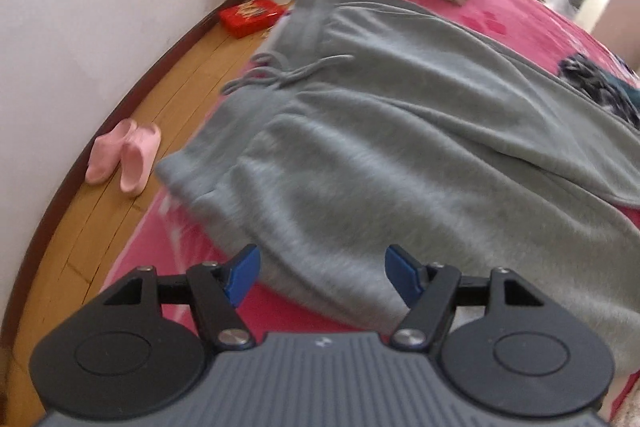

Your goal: Fold clothes

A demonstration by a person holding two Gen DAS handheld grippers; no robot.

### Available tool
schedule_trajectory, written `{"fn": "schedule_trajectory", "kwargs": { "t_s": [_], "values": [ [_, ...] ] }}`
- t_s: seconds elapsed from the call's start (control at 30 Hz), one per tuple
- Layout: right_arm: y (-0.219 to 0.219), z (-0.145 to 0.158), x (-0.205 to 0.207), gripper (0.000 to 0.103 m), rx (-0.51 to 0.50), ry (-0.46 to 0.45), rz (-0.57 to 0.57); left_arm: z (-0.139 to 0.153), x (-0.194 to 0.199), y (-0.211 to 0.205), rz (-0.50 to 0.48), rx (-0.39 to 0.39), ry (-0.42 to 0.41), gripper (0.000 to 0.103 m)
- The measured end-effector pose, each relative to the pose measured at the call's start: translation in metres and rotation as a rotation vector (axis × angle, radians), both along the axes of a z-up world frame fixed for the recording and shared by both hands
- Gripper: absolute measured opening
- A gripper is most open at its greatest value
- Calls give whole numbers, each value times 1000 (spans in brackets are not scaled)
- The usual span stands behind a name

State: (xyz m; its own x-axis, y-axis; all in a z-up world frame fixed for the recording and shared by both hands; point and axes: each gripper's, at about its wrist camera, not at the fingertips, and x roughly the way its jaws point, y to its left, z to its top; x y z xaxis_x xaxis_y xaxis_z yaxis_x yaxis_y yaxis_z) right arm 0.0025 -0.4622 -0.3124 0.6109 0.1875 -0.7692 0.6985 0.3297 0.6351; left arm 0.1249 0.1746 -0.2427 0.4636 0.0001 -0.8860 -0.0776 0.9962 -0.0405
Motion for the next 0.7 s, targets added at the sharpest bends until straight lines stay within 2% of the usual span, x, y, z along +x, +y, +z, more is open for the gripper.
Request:
{"fn": "schedule_trajectory", "kwargs": {
  "t_s": [0.07,0.2,0.27,0.33,0.4,0.43,0.5,0.53,0.57,0.63,0.7],
  "values": [
    [6,18,-8,7,-10,-35,-42,-1,4,-13,-33,17,-16,70],
    [19,61,-18,4,38,-208,-105,-2,9,-35,-87,33,-50,70],
    [28,84,-4,4,34,-284,-70,-3,12,-46,-112,31,-57,70],
    [39,100,23,4,22,-333,11,-2,14,-57,-143,35,-67,70],
    [52,112,54,5,-31,-341,106,0,15,-69,-180,43,-80,70],
    [52,104,56,7,-57,-305,139,2,15,-75,-198,57,-89,70],
    [52,88,61,22,-108,-235,206,8,15,-88,-248,78,-115,70],
    [52,80,63,46,-133,-199,240,10,15,-95,-271,102,-136,70],
    [52,72,66,66,-159,-163,273,12,15,-102,-295,126,-157,70],
    [51,56,70,71,-209,-92,339,14,15,-116,-370,135,-182,70],
    [51,40,75,75,-260,-19,404,13,14,-134,-455,104,-175,70]
  ]
}}
